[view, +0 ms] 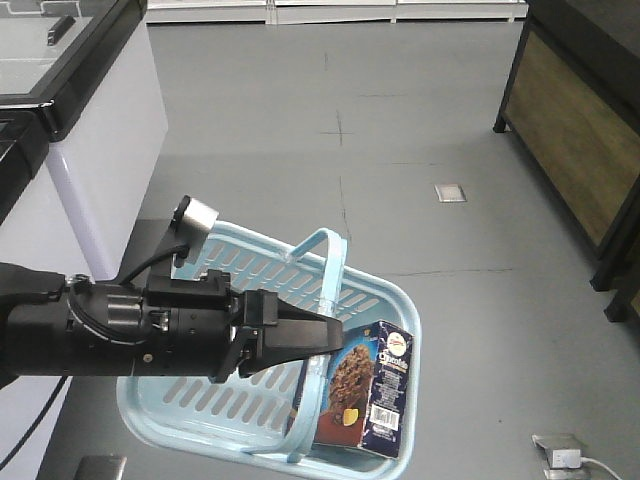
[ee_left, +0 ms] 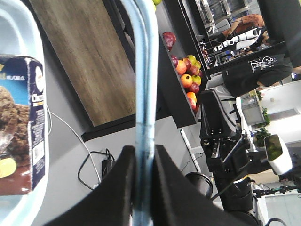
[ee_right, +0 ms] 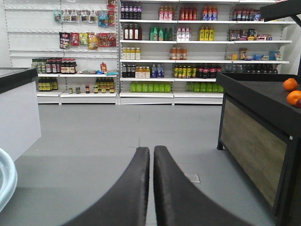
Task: Left arm holds basket, right arm returns cookies
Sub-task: 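Raise the held basket with cookie box in front of the robot, then hold the basket in the left gripper while driving toward the drink shelves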
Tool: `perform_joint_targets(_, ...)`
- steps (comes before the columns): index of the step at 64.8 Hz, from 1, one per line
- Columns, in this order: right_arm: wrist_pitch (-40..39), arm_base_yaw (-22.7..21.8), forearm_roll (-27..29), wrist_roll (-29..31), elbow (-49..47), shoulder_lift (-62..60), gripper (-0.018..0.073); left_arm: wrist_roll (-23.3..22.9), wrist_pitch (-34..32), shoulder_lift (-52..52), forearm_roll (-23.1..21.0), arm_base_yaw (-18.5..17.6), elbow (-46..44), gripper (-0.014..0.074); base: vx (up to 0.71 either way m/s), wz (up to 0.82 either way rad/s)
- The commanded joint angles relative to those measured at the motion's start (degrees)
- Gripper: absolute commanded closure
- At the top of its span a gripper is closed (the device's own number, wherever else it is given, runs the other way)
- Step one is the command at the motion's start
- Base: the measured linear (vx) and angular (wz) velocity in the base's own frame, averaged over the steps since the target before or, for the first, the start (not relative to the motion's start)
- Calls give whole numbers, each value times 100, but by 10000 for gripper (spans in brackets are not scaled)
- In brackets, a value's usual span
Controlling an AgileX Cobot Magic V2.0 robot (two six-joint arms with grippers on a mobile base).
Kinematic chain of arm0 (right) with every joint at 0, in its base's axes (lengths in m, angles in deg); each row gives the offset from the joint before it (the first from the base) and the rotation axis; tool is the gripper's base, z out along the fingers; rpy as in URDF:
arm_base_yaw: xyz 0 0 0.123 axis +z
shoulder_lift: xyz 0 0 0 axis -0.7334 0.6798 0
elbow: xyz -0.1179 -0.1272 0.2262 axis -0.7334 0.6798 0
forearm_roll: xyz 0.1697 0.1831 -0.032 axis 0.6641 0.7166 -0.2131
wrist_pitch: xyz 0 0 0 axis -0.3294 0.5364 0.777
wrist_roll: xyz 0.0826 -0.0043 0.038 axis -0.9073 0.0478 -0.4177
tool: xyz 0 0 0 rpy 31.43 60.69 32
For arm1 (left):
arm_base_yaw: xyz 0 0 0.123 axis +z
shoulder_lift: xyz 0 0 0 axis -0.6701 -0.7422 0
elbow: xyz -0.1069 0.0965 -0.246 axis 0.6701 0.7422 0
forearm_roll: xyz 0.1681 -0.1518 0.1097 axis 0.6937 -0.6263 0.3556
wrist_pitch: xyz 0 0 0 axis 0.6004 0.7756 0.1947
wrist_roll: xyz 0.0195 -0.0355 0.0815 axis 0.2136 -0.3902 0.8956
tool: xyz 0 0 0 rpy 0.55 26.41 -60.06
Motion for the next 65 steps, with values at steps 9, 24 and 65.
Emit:
perform_joint_targets(9,-438,0,-37,14,100,-75,570,65,309,190,-489,-30,-212,602,34,-9)
perform_joint_targets(24,-438,0,-37,14,100,-75,570,65,309,190,-489,-30,-212,602,37,-4)
perform_joint_targets(65,-438,0,-37,14,100,-75,570,65,231,190,-490,-30,-212,602,41,4)
